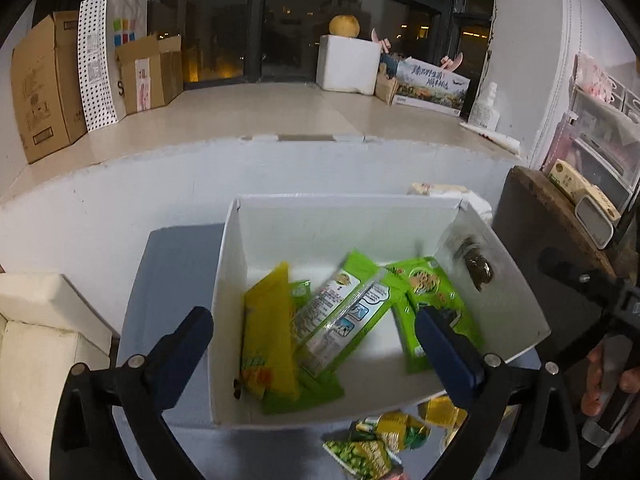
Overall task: Organize snacks
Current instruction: 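Release the yellow bag and clear pouch into the white box from both grippers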
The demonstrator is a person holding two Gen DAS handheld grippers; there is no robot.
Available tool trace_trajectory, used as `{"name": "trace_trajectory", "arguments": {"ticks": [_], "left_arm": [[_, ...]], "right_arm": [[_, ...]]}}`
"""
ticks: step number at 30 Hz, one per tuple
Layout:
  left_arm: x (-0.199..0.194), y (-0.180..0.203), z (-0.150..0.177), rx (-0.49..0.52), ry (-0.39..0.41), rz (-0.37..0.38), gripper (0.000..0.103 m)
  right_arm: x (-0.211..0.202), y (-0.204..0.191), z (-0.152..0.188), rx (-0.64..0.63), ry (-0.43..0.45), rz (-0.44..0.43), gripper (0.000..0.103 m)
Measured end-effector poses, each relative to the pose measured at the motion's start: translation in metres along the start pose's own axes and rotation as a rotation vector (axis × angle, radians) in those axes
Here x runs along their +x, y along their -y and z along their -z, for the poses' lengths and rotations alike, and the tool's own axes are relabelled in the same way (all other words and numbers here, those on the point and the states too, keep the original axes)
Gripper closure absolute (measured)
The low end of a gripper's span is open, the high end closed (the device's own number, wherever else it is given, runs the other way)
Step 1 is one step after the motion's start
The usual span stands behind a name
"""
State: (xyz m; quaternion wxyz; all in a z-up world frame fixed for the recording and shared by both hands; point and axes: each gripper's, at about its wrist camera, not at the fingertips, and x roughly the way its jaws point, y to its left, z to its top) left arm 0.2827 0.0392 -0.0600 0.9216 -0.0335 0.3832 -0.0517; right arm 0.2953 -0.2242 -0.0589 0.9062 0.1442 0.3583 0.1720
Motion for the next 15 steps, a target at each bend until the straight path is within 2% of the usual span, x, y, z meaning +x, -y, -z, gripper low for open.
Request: {"name": "trace_trajectory", "arguments": {"ticks": [2,5,10,15], "left_arm": [[-0.006,-0.001,0.005,-0.003,0.007,0.007,0.0],[-0.018,0.001,0.015,0.0,0.012,0.013,0.0],[-0.046,0.008,0.041,0.021,0.02,0.028,0.0],[-0.075,0.013,0.079,0.017,0.021,0.052,0.0]], "right_arm": [[-0.011,-0.002,0.005,-0.01,0.012,-0.003,0.007],[-0.028,-0.006,0.016,-0.041,0.031,-0.006,0.0],[-0.067,-0.012,0.042,-0.068,0.063,-0.037,0.0],[-0.098,-0.019,0.085,-0.108,0.068,-0.051,0.0]]}}
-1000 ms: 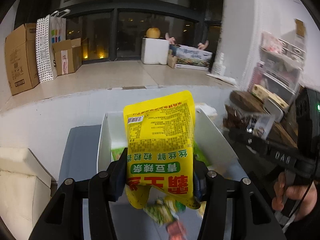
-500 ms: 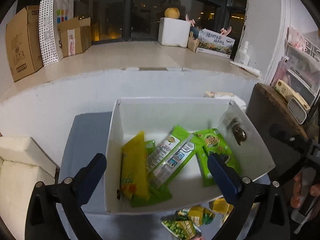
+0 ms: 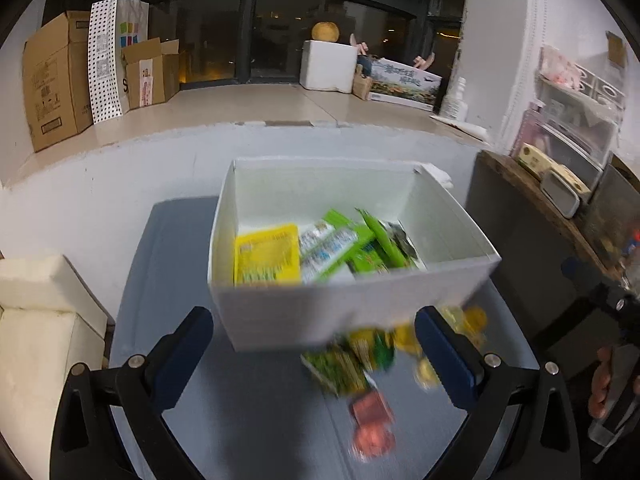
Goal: Organize snacks
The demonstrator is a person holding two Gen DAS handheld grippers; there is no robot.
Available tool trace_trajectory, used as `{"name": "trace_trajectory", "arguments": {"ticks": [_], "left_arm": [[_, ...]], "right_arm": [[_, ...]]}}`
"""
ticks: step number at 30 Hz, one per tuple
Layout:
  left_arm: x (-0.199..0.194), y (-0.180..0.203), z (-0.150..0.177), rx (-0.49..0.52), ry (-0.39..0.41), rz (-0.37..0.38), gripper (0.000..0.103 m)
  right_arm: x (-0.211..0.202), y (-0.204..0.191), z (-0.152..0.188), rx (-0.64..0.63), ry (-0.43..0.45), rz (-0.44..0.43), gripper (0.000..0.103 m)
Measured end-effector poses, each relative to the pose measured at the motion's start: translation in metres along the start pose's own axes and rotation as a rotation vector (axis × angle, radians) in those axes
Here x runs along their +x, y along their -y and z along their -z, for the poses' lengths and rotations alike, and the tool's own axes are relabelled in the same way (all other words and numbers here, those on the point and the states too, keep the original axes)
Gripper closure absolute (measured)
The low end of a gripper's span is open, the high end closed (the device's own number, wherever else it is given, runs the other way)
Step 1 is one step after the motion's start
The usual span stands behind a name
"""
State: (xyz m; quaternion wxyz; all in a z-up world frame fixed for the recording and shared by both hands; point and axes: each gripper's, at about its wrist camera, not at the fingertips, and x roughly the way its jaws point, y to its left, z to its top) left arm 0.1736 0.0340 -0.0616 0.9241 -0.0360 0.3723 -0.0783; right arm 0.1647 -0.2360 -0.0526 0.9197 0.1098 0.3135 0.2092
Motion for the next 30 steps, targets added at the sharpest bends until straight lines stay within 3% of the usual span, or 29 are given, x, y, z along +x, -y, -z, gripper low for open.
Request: {"name": "trace_trajectory", "arguments": {"ticks": [7,10,13,17,25,28,29,30], "left_arm": [[-0.025,-0.002,0.056,-0.034,-0.02,-0.001,0.0],[-0.031,-0.007,0.076,-0.061,-0.038,-0.004,0.0],[-0.037,-0.015,0.096,-0.118,-0.052,0.014,0.0],[-0.04,-0.021,0.11,-0.124,-0.072,0.0,0.0],[-0.039,-0.035,0.12,-0.162,-0.091,-0.006,0.0],[-0.037,-0.036,0.121,-0.166,-0.093,-0.002,0.0],[-0.036,-0.035,0.121,-0.164,-0.096,-0.002,0.0],[-0.033,-0.034,0.121,-0.161,-0.101,-0.002,0.0]], "right_arm": [[0.03,-0.018,0.059,-0.055,-0.161,0.006,0.0],[0.051,-0.035,0.069,-0.113,-0.175,0.0,0.0],[0.078,-0.048,0.067,-0.149,-0.197,-0.011,0.0],[0.114,-0.055,0.057,-0.157,-0.236,0.013,0.0],[0.169,-0.051,0.049,-0.115,-0.305,-0.017,0.002],[0.179,-0.05,0.05,-0.122,-0.311,0.023,0.021],[0.186,-0.048,0.051,-0.104,-0.352,0.003,0.055],[0.191,-0.044,0.053,-0.082,-0.378,0.003,0.071]]}}
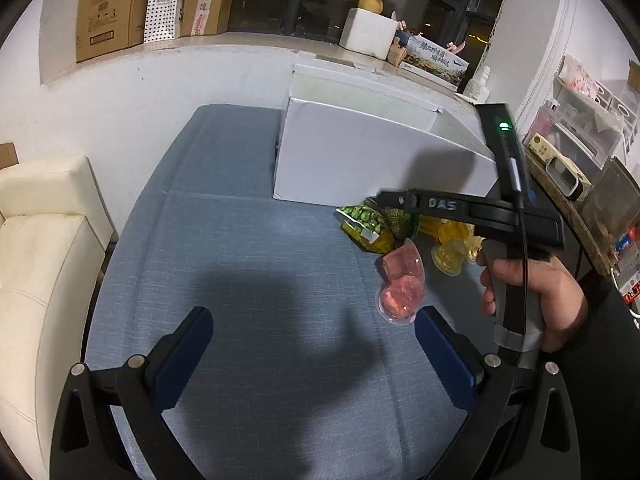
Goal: Organize snacks
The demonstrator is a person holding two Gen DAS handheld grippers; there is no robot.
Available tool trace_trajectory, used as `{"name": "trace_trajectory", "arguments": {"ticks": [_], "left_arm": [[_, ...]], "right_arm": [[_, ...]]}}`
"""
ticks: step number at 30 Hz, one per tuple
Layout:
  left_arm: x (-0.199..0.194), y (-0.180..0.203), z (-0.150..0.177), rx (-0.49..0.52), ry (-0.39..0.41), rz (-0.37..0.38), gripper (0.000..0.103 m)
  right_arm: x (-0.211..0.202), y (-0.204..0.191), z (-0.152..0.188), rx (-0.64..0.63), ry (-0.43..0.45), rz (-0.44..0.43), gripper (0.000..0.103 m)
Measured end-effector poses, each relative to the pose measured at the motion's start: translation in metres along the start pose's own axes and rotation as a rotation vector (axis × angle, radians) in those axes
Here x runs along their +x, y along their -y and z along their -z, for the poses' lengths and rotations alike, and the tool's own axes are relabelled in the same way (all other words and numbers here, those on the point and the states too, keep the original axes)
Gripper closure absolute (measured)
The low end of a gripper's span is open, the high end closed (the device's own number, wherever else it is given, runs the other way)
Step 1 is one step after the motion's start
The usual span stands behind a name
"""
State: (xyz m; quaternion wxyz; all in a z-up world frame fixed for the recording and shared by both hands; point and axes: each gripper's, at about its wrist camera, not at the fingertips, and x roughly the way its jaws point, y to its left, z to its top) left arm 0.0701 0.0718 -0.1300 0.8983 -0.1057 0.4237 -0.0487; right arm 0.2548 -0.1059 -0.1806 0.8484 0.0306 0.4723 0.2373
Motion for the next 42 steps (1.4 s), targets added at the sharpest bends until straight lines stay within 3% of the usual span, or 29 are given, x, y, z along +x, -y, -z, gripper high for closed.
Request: {"name": "trace_trajectory", "arguments": {"ticks": [6,16,21,27,28,30,31,32,36,42], "left_arm": [[0.013,0.008,-0.003,0.013,-0.019,0.015,0.0],[0.06,0.027,-0.04,0.012,-0.059,0.029,0.0],[0.096,0.044,-0.058,0.028,-0.092,-0.003,0.0],[0.14,0.06,-0.069,0.05,-0.135,-0.063,0.0],[0.145,0.061,-0.069,0.049,-0.142,-0.076,0.002],[0.149,0.058,-0.068,0.034,-0.14,-0.085,0.026],[0.15,0.057,-0.068,0.025,-0.144,-0.07,0.044],[0.148,0.056,-0.069,0.025,-0.142,-0.073,0.048],[0.136,0.051,-0.068,0.04,-0.133,-0.015,0.051],[0.084,0.041,-0.061,0.061,-0.041,0.021,0.051]], "right_arm": [[-0.012,0.006,0.009,0.031,0.037,-0.041,0.073],[-0.117,0.02,0.053,0.057,0.245,-0.034,0.073],[-0.153,0.036,0.08,0.111,0.266,-0.048,0.073],[-0.166,0.046,0.106,0.142,0.262,-0.041,0.073],[-0.165,0.047,0.107,0.146,0.259,-0.037,0.073],[-0.166,0.051,0.11,0.15,0.256,-0.038,0.073],[-0.166,0.052,0.11,0.153,0.256,-0.044,0.073],[-0.167,0.053,0.112,0.153,0.257,-0.046,0.073],[-0.164,0.052,0.111,0.152,0.258,-0.056,0.073],[-0.159,0.044,0.107,0.134,0.26,-0.072,0.073]]}}
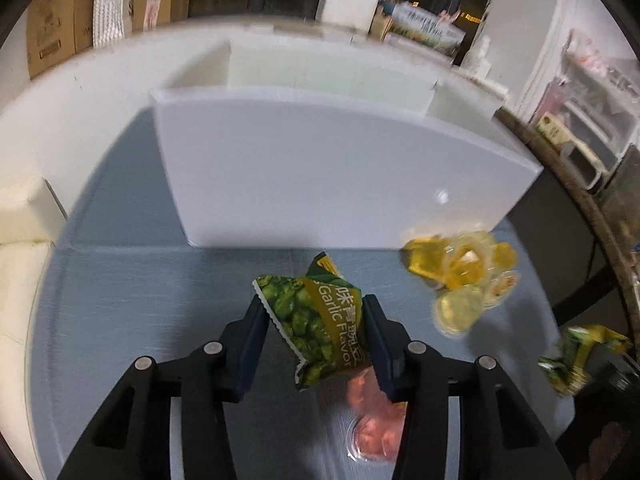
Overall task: Organize snacks
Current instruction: 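Drop both green snack bags into the white box from both grippers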
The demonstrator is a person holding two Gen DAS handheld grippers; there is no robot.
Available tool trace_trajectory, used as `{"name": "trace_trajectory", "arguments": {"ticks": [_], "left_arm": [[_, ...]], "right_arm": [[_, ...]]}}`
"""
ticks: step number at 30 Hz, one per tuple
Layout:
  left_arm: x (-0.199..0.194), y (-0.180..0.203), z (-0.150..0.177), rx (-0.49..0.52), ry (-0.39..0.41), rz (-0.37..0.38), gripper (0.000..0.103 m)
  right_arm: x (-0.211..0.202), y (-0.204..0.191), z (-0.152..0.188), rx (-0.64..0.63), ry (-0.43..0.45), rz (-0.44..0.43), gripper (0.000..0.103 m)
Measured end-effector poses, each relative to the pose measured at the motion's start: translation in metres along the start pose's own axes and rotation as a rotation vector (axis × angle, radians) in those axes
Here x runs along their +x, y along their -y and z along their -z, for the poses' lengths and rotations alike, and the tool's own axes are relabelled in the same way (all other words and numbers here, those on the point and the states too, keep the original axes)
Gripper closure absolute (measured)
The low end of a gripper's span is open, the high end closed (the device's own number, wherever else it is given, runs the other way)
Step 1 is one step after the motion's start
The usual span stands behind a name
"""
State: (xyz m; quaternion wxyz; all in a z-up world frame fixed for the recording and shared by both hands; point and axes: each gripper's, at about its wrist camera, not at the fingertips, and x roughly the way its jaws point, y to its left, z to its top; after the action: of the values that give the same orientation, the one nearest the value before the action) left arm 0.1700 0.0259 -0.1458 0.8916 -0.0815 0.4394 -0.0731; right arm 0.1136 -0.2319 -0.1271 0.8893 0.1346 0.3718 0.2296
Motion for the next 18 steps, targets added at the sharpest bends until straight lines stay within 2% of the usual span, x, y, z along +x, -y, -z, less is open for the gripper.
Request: {"name": "trace_trajectory", "arguments": {"ticks": [5,9,14,18], "left_arm": [[-0.052,0.002,-0.015,0.029,0.106,0.036,0.051],[-0.077,0.007,-0.05,0.053,0.179,0.055,0.051],[-0.069,0.023,-0.102,0.085,0.216,0.069,0.051],[-0.043,0.03,-0.134,0.14,0.209,0.036,0.051]], "right_arm": [[0.001,-0.014,-0.02,-0.034,0.04,-0.01,0.073],[0.002,-0.028,-0.06,-0.091,0.106,0.002,0.073],[0.024,-0.031,-0.123,-0.088,0.142,0.015,0.073],[0.058,-0.024,-0.162,-0.067,0.107,0.038,0.073]]}}
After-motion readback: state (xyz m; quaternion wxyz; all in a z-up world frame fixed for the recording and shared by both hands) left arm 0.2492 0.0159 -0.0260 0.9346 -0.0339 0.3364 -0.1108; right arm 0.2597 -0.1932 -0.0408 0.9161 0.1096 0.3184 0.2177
